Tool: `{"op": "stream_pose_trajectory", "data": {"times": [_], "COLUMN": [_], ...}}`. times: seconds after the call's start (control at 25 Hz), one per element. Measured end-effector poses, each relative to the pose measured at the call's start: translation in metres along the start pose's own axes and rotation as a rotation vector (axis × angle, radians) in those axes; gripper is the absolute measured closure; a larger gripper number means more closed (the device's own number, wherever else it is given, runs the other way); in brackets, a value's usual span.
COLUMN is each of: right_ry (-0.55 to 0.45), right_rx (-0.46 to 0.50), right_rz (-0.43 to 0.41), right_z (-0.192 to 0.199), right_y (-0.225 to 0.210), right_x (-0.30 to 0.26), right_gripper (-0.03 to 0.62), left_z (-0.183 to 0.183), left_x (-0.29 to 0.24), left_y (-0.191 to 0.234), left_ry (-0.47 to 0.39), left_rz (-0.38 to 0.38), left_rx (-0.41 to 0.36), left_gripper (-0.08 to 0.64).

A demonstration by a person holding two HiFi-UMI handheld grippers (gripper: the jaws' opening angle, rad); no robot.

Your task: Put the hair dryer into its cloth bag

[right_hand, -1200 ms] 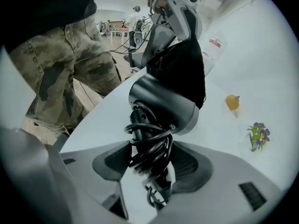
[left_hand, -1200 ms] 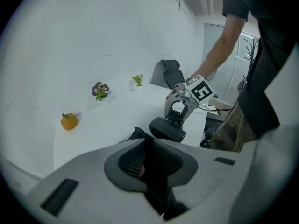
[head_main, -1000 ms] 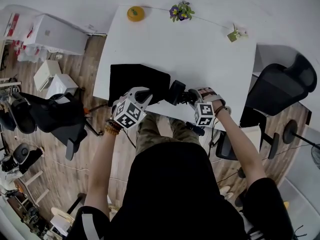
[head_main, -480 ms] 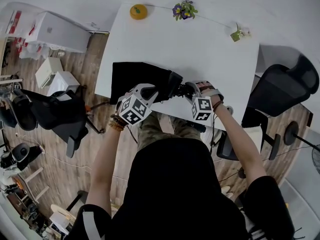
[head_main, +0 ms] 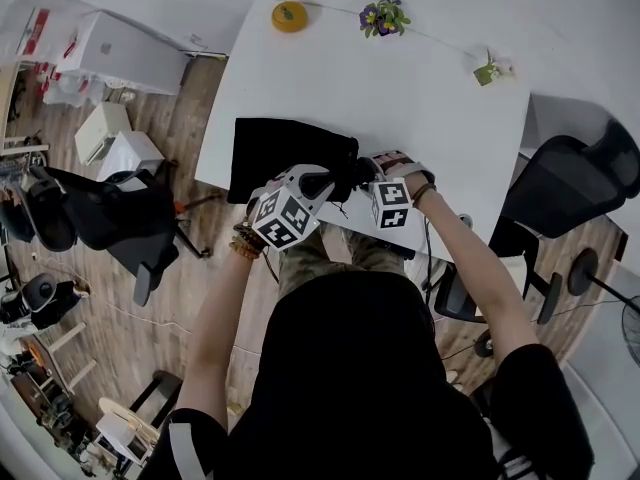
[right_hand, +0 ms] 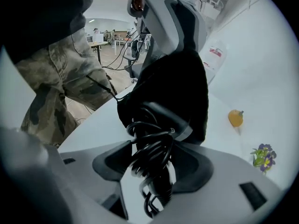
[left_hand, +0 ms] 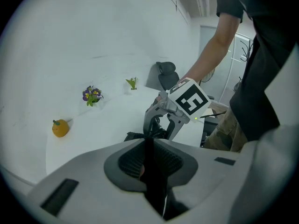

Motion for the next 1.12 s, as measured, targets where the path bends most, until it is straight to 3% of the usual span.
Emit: {"op": "stream_pose_trajectory", "data": {"times": [0.24,0.48,0.52,0.56,1.12], "right_ry": [-0.024,0.014,0.022,0.029,-0.085], "right_rx": [-0.048,-0.015,-0.008,-0.005,-0.088], "right_rz": [-0.027,0.045,0.058,0.063,0.101], "right_z": [0.014,0.056,0.056,0.054,-0.019], "right_y": [0.009,0.009,0.006,0.003,-0.024], "right_x": [0.005,0.024,0.024,0.024,-0.006], "right_gripper": [0.299,0.293,0.349,0.411,0.420], "left_z": [0.002,-0.012,-0.013,-0.014,-0.020], "left_x": [0.001,0.001,0.000,-0.002,-0.007], "left_y": [0.004,0.007,0.005,0.003,-0.002], "left_ry": [0.007,-0.027,-0.028,-0.028,-0.075], "left_rz": [-0.005,-0.011,-0.001,0.009,0.017], "left_rx": [0.000,0.009,0.003,-0.001,0.026], "left_gripper": [0.499,0.499,0.499,0.499,0.499]}}
Point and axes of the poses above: the fingertips, and each gripper's own axes: x backward along the fingers, y to its left, z out of its underside, the point moved 2 cm from there along x, backward along the fingers, and after that the axes turned 15 degrees about -y, right-handed, at the moved point
